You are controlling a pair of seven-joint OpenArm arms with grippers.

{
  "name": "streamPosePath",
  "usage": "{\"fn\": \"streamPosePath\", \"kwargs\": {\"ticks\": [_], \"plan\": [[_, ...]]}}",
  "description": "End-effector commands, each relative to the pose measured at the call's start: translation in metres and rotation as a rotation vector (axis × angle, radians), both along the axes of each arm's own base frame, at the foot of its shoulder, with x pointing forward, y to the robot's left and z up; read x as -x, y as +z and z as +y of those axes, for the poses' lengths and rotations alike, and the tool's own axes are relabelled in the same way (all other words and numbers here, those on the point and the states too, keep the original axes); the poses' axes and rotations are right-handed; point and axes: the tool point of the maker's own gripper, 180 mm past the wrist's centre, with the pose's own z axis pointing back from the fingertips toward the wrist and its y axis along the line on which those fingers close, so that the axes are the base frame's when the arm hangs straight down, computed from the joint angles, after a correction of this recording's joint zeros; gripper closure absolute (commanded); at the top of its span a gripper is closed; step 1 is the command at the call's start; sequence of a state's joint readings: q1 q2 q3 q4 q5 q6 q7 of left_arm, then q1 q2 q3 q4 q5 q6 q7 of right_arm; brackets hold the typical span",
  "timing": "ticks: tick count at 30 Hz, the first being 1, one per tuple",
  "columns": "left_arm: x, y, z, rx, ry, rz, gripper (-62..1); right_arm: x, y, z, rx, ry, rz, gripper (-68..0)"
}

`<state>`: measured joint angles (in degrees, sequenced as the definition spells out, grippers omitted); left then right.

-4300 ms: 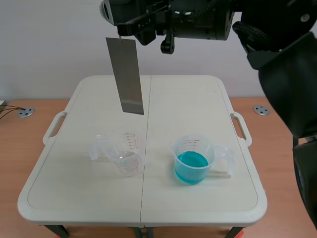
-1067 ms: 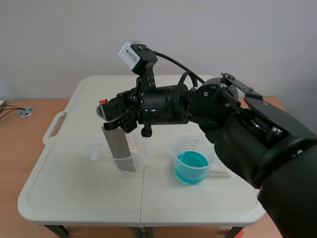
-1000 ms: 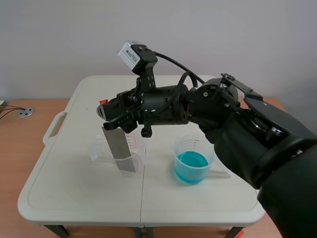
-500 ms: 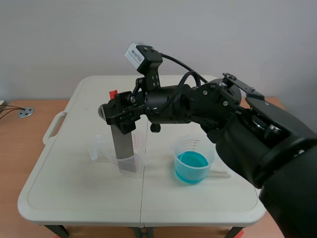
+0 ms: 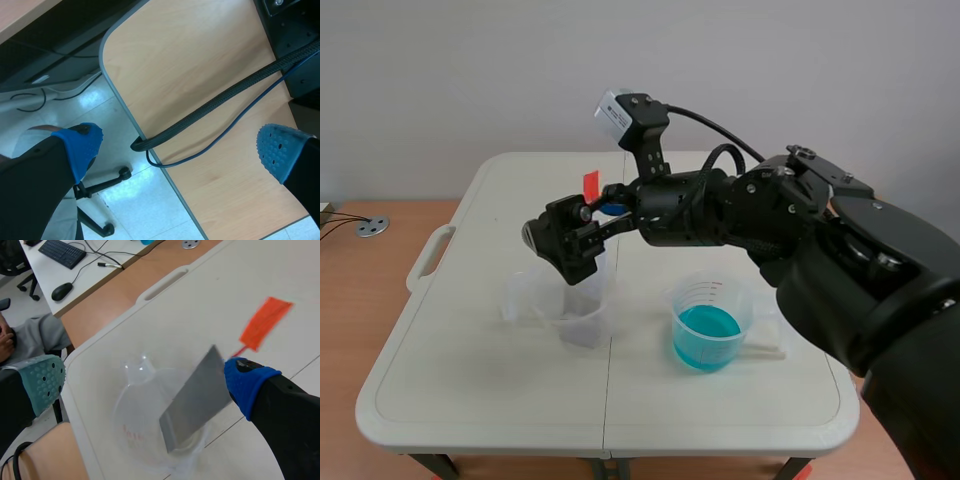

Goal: Hold the metal plate by the orange handle, dip it into the blue solution, take it out and point at it, then put the plate back in the beaker on the left.
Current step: 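Return to the home posture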

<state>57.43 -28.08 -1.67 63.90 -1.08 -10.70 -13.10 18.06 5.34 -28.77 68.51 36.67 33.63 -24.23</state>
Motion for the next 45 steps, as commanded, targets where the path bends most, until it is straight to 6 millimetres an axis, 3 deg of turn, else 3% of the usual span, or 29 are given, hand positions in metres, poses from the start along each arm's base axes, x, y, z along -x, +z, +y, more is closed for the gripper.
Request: {"fn": "streamPosePath", "kwargs": {"ticks": [1, 10, 12, 16, 20, 24, 29, 36, 42, 45], "plan": [[0.000, 0.002, -0.003, 0.010, 0.004, -0.007, -62.3, -0.011, 0.013, -0.008, -0.025, -0.026, -0.030, -66.4], [-0.011, -0.001, -0.009, 0.024, 0.022, -0.026, -62.3, -0.023, 0.023, -0.054, -0.012, -0.110, -0.112, -66.4], [-0.022, 0.004, -0.012, 0.040, 0.022, -0.076, -62.3, -0.021, 0.029, -0.068, -0.017, -0.134, -0.144, -66.4], [-0.078, 0.031, 0.003, 0.043, 0.099, -0.258, -62.3, -0.010, 0.035, -0.092, 0.006, -0.160, -0.182, -66.4], [-0.142, 0.079, 0.023, 0.021, 0.156, -0.471, -62.3, 0.008, 0.036, -0.112, 0.063, -0.172, -0.214, -66.4], [-0.189, 0.130, 0.024, 0.013, 0.118, -0.647, -62.3, 0.029, 0.035, -0.127, 0.103, -0.186, -0.224, -66.4], [-0.224, 0.186, -0.004, 0.090, 0.043, -0.850, -62.3, 0.052, 0.032, -0.143, 0.124, -0.219, -0.207, -66.4], [-0.244, 0.254, -0.051, 0.239, -0.034, -1.058, -62.3, 0.081, 0.040, -0.157, 0.172, -0.240, -0.243, -66.3], [-0.250, 0.297, -0.089, 0.353, -0.136, -1.151, -62.3, 0.107, 0.049, -0.159, 0.178, -0.243, -0.268, -66.3], [-0.254, 0.305, -0.103, 0.386, -0.174, -1.153, -62.3, 0.117, 0.051, -0.162, 0.169, -0.254, -0.262, -66.4]]}}
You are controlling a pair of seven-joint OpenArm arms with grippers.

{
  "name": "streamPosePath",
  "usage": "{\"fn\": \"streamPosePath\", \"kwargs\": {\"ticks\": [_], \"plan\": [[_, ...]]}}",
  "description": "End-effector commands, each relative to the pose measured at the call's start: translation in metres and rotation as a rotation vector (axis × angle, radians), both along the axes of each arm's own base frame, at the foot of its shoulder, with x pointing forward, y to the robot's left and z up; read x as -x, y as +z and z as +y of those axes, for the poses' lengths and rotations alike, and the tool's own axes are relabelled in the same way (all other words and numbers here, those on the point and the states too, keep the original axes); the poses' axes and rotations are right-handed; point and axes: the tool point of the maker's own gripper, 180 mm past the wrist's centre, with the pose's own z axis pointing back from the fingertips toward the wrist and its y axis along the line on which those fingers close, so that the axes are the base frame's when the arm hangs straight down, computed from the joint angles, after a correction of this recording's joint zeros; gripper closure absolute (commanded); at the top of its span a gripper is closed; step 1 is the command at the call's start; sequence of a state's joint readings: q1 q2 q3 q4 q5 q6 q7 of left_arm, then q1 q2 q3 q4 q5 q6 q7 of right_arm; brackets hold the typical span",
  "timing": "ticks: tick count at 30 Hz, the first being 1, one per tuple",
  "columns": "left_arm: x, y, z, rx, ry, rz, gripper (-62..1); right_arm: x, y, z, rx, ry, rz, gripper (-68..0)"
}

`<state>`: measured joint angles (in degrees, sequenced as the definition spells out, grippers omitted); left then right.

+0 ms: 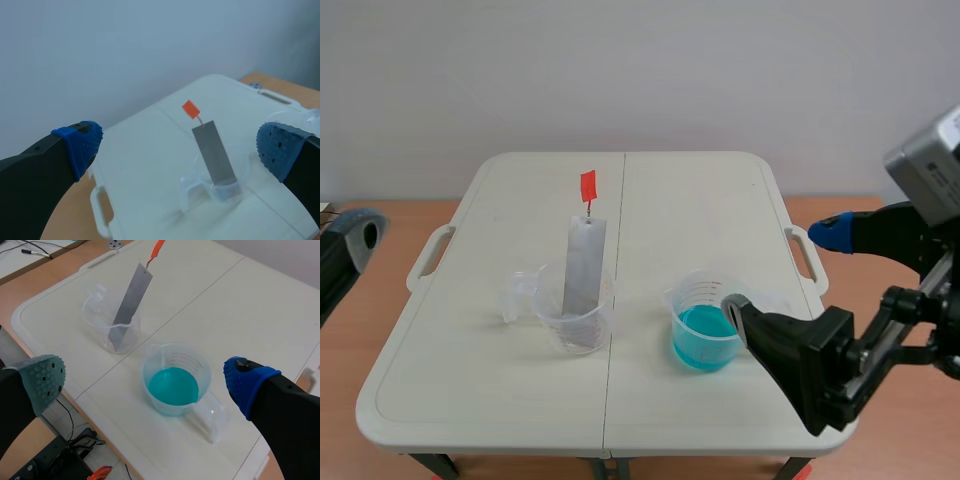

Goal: Hold the metal plate by the orange handle, dip it into the blue solution, take it out and point at it, then put the plate back in the beaker on the left.
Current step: 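Return to the home posture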

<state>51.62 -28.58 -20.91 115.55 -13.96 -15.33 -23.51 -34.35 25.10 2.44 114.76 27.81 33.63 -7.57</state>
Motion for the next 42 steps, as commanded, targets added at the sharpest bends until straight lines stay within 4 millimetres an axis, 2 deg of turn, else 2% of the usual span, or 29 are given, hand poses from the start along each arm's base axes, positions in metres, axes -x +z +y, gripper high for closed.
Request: {"fn": "streamPosePath", "kwargs": {"ticks": [1, 8, 13, 26, 34, 42], "plan": [[-0.001, 0.001, -0.009, 0.025, -0.020, 0.010, -62.3, 0.000, 0.008, -0.003, -0.011, -0.006, -0.022, -66.4], [0.009, -0.016, -0.031, 0.063, -0.053, 0.070, -62.3, 0.009, 0.008, -0.013, 0.003, -0.030, -0.029, -66.3], [0.016, -0.013, -0.028, 0.127, -0.003, 0.057, -62.3, 0.010, 0.004, -0.016, 0.036, -0.031, -0.025, -66.3], [0.015, -0.013, -0.027, 0.131, 0.003, 0.055, -62.3, 0.010, 0.003, -0.016, 0.039, -0.031, -0.023, -66.3], [0.014, -0.034, -0.024, 0.077, 0.029, 0.152, -62.3, 0.010, 0.002, -0.016, 0.041, -0.031, -0.020, -66.3], [0.013, -0.041, -0.023, 0.056, 0.039, 0.185, -62.3, 0.011, -0.004, -0.019, 0.086, -0.027, -0.005, -66.3]]}}
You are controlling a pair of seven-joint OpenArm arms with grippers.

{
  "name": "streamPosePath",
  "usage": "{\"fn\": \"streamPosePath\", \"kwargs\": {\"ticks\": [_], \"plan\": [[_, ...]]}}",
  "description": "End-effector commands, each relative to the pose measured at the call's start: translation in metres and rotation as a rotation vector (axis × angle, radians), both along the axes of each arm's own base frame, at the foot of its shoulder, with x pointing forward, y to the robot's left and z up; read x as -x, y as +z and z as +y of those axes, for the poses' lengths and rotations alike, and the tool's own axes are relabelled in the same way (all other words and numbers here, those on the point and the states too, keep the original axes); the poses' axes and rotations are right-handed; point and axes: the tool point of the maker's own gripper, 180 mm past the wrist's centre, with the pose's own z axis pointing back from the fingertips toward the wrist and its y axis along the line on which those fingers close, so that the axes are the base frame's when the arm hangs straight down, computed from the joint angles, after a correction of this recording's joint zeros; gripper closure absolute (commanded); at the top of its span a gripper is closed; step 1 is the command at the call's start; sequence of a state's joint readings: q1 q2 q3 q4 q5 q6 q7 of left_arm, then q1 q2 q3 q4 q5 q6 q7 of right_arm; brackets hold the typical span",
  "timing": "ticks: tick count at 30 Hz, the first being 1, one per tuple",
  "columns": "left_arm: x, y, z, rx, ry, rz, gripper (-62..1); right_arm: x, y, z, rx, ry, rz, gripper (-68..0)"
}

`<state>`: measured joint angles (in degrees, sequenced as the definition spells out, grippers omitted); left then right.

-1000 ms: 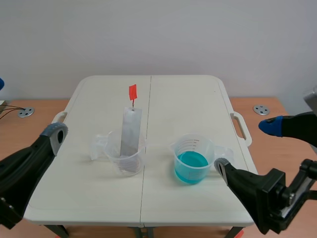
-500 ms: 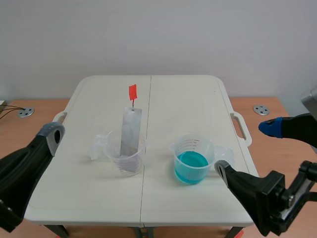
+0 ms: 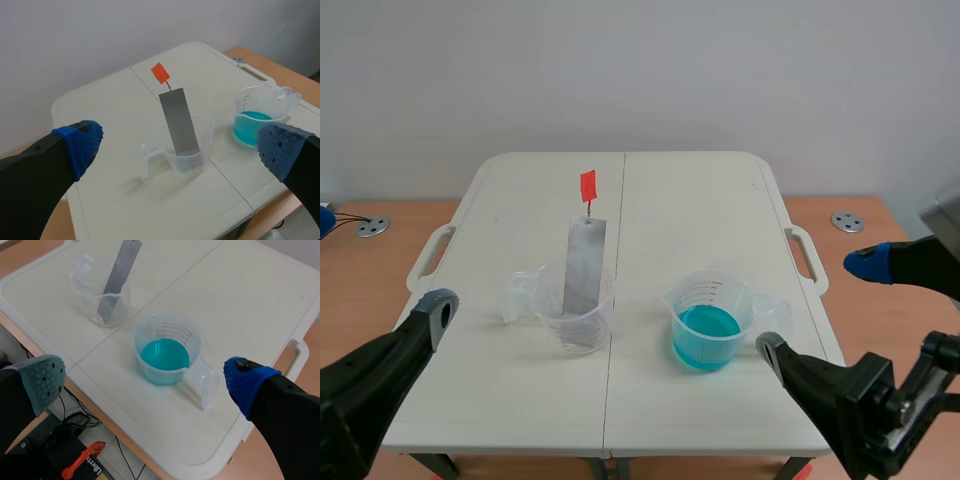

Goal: Hold the metal plate by the orange handle, dip it into the blue solution, take it out and point at it, then put the plate back in the beaker on the left.
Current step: 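Return to the home posture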

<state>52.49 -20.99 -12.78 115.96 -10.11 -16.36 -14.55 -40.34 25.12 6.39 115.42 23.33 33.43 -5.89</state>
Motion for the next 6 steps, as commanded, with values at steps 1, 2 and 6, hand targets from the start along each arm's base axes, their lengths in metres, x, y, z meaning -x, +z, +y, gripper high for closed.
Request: {"fn": "streamPosePath", "kwargs": {"ticks": [1, 2, 6], "plan": [[-0.0023, 0.0063, 0.0012, 0.010, 0.003, -0.024, -62.3, -0.0045, 0.0118, 0.0019, -0.009, 0.008, -0.041, -66.3], [-0.0023, 0.0063, 0.0012, 0.010, 0.003, -0.024, -62.3, -0.0045, 0.0119, 0.0019, -0.010, 0.008, -0.041, -66.3], [-0.0023, 0.0063, 0.0012, 0.010, 0.003, -0.025, -62.3, -0.0045, 0.0119, 0.0021, -0.010, 0.009, -0.041, -66.3]]}}
